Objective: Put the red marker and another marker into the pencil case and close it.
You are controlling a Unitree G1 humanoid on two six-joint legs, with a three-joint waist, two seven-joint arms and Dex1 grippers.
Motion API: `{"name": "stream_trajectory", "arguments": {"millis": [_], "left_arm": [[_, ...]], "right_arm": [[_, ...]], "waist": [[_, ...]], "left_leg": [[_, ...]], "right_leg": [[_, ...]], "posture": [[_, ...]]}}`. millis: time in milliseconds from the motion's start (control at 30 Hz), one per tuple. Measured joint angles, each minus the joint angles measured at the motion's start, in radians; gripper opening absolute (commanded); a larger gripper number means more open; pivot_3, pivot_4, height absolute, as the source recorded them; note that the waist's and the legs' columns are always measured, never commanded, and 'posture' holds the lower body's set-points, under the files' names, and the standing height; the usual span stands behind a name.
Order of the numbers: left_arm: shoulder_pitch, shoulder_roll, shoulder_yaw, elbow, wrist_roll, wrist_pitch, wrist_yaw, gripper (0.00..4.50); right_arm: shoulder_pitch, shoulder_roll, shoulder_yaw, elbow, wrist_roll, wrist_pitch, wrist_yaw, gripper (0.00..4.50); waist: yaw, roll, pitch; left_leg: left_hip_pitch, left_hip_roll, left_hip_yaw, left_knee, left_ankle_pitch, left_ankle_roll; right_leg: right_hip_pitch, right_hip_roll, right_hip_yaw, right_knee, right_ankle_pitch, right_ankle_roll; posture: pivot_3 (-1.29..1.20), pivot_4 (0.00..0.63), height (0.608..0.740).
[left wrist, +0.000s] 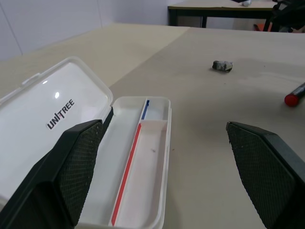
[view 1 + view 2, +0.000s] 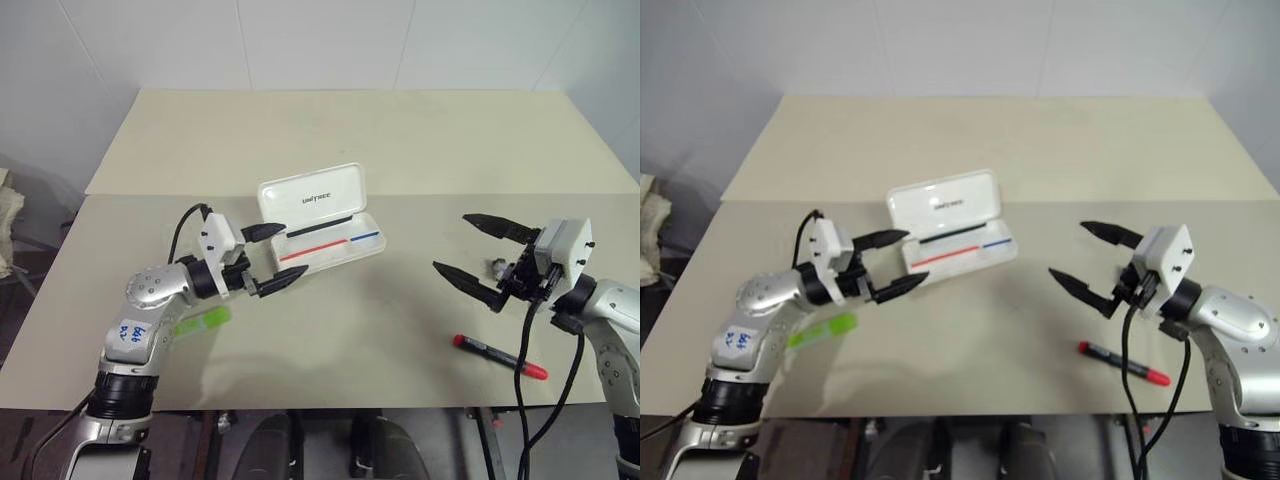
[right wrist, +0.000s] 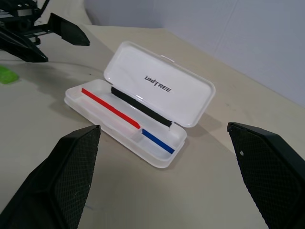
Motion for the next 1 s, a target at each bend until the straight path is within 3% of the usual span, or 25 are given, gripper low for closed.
{"name": "stream_trajectory", "arguments": {"millis": [433, 667, 867, 1000], "left_arm": [[0.015, 0.067, 0.008, -0.021, -0.008, 0.004, -0.059, 4.45], [0.037, 0.118, 0.030, -0.023, -0.018, 0.011, -0.087, 2.15], [0.008, 0.118, -0.009, -0.015, -0.004, 0.014, -0.102, 2.15], [-0.097, 0.082, -0.100, 0.092, 0.070, -0.001, -0.108, 2.15]], "right_arm": [[-0.054, 0.073, 0.118, 0.006, -0.028, -0.024, 0.004, 4.50], [-0.109, 0.164, 0.212, 0.055, -0.067, -0.051, 0.005, 4.50], [-0.141, 0.171, 0.235, 0.062, -0.068, -0.053, 0.008, 4.50], [-0.141, 0.171, 0.234, 0.061, -0.075, -0.058, 0.007, 4.50]], "waist": [[-0.002, 0.000, 0.000], [-0.006, 0.000, 0.000], [0.000, 0.000, 0.000], [0.006, 0.000, 0.000]], "left_leg": [[0.000, 0.000, 0.001, 0.000, 0.000, 0.000], [0.000, 0.000, 0.001, 0.000, -0.001, 0.000], [0.000, 0.000, 0.001, 0.000, -0.001, 0.001], [0.000, 0.000, 0.003, 0.001, 0.000, 0.001]], "right_leg": [[0.000, 0.000, 0.001, 0.000, 0.000, 0.000], [-0.001, 0.000, 0.001, 0.000, 0.000, 0.000], [-0.001, 0.000, 0.001, 0.000, 0.000, 0.000], [-0.001, 0.001, 0.002, 0.001, 0.000, 0.000]], "posture": [[0.00, 0.150, 0.740], [0.00, 0.150, 0.740], [0.00, 0.150, 0.740], [0.00, 0.150, 0.740]]}}
